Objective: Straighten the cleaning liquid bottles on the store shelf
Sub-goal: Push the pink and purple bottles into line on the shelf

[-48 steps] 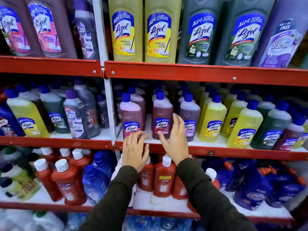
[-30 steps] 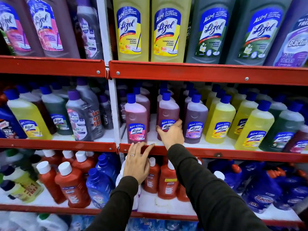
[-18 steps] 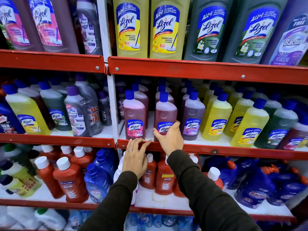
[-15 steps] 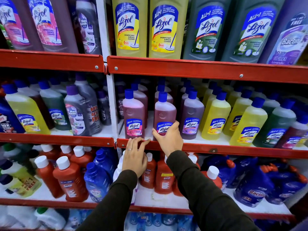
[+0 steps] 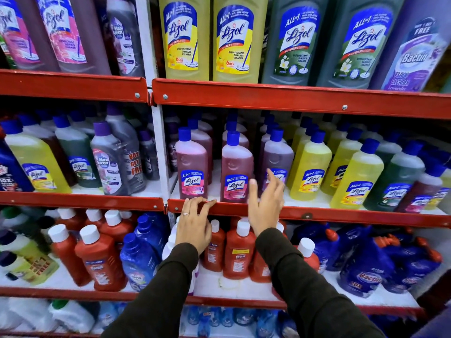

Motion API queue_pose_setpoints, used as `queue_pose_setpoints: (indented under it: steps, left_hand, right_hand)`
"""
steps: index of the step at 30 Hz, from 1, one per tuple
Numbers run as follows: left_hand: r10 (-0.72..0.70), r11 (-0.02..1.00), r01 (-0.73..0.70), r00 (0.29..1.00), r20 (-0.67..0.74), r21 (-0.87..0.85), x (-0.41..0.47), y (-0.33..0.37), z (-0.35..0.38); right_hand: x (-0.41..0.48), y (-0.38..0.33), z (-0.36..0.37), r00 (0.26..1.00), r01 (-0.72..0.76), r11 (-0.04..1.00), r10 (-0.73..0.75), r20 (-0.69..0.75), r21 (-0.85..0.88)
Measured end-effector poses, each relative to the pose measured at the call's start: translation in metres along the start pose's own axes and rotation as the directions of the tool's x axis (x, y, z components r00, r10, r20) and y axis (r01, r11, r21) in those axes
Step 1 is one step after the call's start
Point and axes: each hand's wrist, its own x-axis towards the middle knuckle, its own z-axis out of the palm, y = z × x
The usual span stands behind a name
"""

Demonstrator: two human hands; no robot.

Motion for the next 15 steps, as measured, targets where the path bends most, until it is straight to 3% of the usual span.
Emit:
queue_pose_setpoints:
  steps: [3,8,15]
  left_hand:
    - [-0.007,0.997,0.008,1.0,-0.018,0.073,0.003,0.009,0.002]
    - [0.022,0.978,-0.027,0.999,0.026,0.208,0.004,0.011,0.014]
    - [0.057,0.966,-0.064,0.998,0.037,0.25,0.001,0.009,0.017]
  right_hand:
    - [0.016,0.01,-0.008,0.993,-0.067,0.997,0.062,-0.101,-0.048]
    - [0.046,0.023,-0.011,0.988,-0.152,0.986,0.151,-0.009,-0.069]
    - [0.065,0.033,-0.005,0.977,-0.202,0.979,0.204,0.069,-0.032]
